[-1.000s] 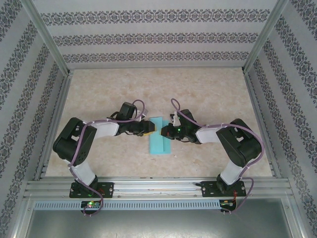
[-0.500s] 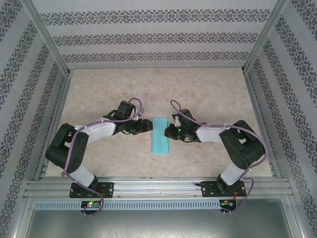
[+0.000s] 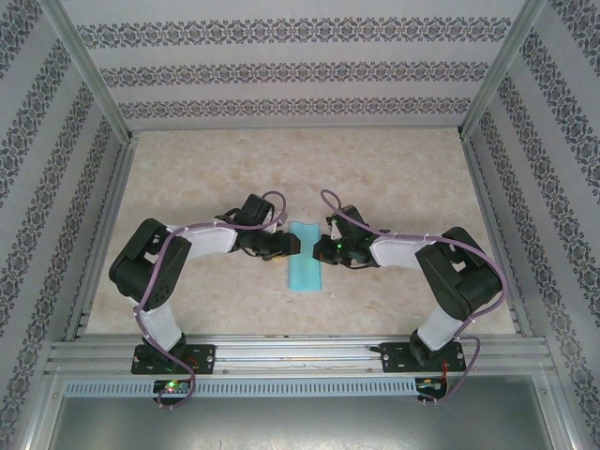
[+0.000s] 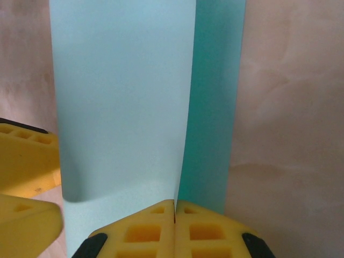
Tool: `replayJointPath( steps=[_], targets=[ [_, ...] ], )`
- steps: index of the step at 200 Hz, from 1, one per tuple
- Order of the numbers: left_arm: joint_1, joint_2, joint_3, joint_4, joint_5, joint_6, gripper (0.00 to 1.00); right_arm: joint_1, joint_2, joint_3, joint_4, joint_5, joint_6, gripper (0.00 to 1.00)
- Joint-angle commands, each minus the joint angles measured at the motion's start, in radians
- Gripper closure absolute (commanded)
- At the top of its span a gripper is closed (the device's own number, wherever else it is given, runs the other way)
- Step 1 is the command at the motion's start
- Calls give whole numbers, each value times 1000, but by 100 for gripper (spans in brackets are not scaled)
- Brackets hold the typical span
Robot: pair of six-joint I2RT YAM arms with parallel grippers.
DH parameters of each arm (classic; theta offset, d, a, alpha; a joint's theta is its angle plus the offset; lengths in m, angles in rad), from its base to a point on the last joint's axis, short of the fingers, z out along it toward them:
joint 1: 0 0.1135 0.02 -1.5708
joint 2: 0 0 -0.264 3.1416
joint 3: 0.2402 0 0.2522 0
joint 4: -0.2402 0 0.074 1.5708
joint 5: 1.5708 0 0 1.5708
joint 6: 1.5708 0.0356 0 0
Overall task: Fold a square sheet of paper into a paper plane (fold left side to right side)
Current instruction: First fold in half a square sheet of paper at the center of the table.
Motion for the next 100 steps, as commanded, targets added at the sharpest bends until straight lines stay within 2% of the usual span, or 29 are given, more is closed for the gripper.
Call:
replayJointPath(
  steps=[1,49,100],
  targets=[
    [-17,25,33,-65,-38,-12,48,14,-11,17,-16,15,-24,98],
    [-29,50,53,-109,-84,-12,55,14,-12,21,-20,15,-23,93],
    [-65,105,116,-225,-184,0,62,3,-74,5,-30,35,-10,75]
  ],
)
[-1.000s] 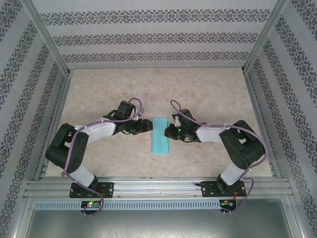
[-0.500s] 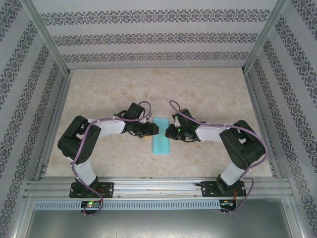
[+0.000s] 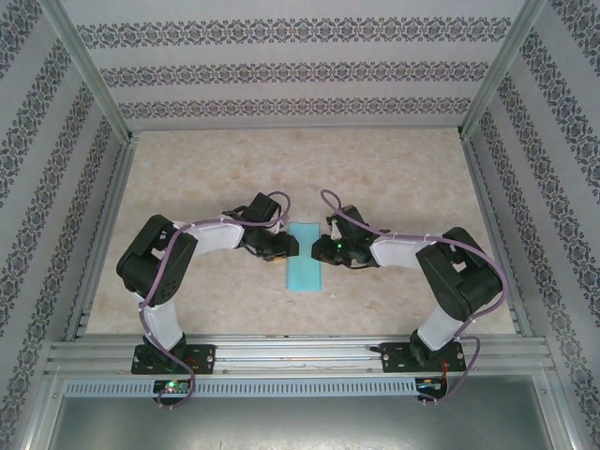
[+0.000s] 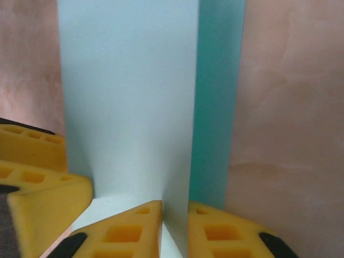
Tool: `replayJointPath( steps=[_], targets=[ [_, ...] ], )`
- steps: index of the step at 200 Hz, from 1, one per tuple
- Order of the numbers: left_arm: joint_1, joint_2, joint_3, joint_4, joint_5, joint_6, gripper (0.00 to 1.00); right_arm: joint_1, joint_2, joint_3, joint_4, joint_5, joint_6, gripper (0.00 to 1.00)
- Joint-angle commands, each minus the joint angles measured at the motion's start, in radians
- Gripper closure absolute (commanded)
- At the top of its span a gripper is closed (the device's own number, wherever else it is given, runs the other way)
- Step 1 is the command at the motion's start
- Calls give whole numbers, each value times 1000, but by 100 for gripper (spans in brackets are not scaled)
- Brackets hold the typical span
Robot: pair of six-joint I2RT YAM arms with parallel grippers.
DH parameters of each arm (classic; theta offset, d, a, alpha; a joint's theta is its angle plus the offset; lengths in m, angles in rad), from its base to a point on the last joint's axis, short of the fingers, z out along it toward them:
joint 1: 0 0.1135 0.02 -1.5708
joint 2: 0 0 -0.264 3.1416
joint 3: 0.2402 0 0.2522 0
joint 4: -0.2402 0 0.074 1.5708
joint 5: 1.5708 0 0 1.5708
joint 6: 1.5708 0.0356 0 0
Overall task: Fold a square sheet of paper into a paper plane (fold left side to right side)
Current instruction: First fold in half a square sheet of paper at the center of the table.
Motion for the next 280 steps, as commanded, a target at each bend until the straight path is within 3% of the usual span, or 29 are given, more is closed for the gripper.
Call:
replayJointPath(
  steps=[1,37,74,132,280],
  targets=[
    [-39,61,35,-94,-89,7,62,2,-66,3,-23,34,-10,75],
    [-59,102,58,-125,-120,6,62,-37,-163,-48,-73,97,-15,63],
    [-74,130,79,-151,-138,16,62,-96,-271,-122,-99,137,-22,57],
    [-84,163,104,-175,-130,31,61,-141,-356,-170,-137,140,-37,56],
    [-93,228,147,-201,-96,42,57,-139,-352,-159,-142,113,-50,55]
  ],
)
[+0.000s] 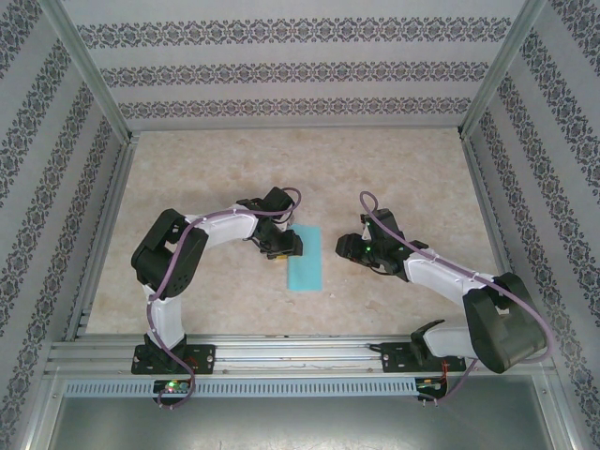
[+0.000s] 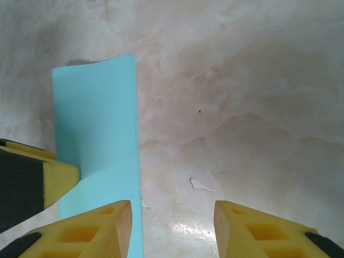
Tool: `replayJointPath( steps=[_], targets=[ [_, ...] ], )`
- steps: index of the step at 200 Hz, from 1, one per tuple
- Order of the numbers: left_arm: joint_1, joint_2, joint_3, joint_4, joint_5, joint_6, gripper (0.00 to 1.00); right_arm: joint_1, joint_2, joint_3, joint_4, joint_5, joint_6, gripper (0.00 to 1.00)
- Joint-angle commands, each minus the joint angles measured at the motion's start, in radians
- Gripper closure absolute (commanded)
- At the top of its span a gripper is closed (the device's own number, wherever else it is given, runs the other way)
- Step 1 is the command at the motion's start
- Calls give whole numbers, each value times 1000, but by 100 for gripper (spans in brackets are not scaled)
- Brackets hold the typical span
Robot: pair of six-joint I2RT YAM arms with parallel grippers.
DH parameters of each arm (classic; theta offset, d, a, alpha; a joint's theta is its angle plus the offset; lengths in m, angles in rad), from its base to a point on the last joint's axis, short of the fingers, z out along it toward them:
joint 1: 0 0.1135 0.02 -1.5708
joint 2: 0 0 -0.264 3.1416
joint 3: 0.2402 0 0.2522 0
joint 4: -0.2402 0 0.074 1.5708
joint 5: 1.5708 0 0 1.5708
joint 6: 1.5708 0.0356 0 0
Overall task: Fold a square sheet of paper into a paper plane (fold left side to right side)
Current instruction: First fold in half a square sheet of paper at the center of the table, then hold the square sheet of paper at the center of the table.
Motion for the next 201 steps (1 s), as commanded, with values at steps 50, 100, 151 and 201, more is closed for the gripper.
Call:
replayJointPath(
  steps=[50,100,151,201],
  targets=[
    [-54,143,-28,28,-2,39,57,1,15,17,-16,-23,-29,55],
    [-54,153,-22,22,4,42,57,20,45,41,-15,-40,-31,55],
    [-54,153,-22,19,2,42,56,43,77,64,-15,-38,-30,55],
    [-54,153,-19,16,-1,44,56,57,94,79,-10,-53,-28,55]
  ],
)
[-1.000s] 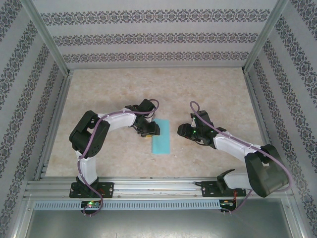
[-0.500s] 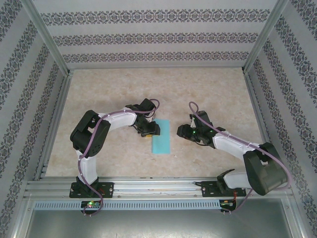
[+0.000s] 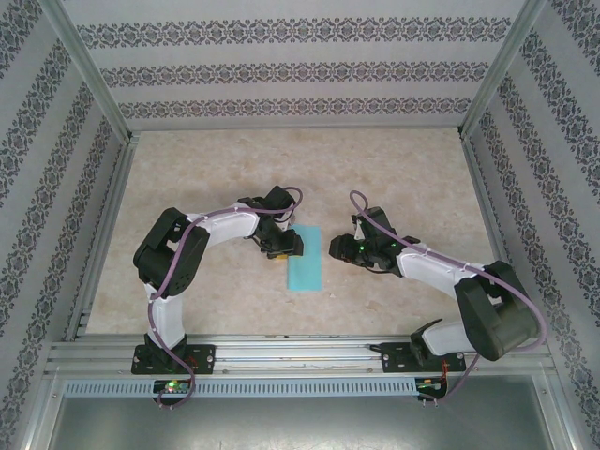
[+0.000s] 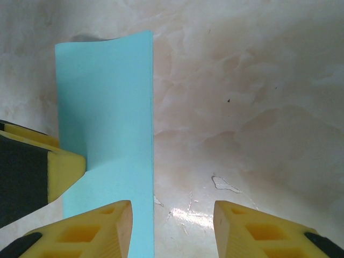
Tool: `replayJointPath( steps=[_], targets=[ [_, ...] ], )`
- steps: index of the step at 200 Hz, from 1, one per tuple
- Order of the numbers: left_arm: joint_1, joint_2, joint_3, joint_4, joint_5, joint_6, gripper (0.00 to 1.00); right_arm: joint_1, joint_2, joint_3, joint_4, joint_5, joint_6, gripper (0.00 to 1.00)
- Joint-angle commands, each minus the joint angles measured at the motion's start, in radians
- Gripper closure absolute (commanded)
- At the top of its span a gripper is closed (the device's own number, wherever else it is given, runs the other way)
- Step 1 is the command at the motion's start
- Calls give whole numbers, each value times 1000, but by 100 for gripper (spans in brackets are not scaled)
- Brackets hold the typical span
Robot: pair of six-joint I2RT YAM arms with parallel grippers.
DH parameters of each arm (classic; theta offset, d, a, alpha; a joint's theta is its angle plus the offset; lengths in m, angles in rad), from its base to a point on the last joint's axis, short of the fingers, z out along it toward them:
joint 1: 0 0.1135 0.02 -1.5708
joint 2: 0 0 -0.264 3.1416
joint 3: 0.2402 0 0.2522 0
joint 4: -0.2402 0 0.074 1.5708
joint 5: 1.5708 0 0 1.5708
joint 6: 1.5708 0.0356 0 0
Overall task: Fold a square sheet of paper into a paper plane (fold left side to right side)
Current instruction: Hold the square sheet of paper at the center of the table.
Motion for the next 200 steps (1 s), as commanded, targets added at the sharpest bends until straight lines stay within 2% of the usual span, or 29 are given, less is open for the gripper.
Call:
replayJointPath(
  steps=[1,51,73,105,200],
  targets=[
    [-54,130,-46,50,-5,26,56,21,17,33,-3,-17,-10,55],
    [-54,131,-48,44,-10,30,56,51,93,58,85,-128,43,59],
    [-54,133,-48,46,-10,27,56,78,143,88,120,-164,63,68],
    [-54,133,-49,47,-10,28,57,103,211,119,151,-168,86,79],
    [-54,132,-49,51,-6,28,56,122,345,141,81,-123,109,94]
  ],
)
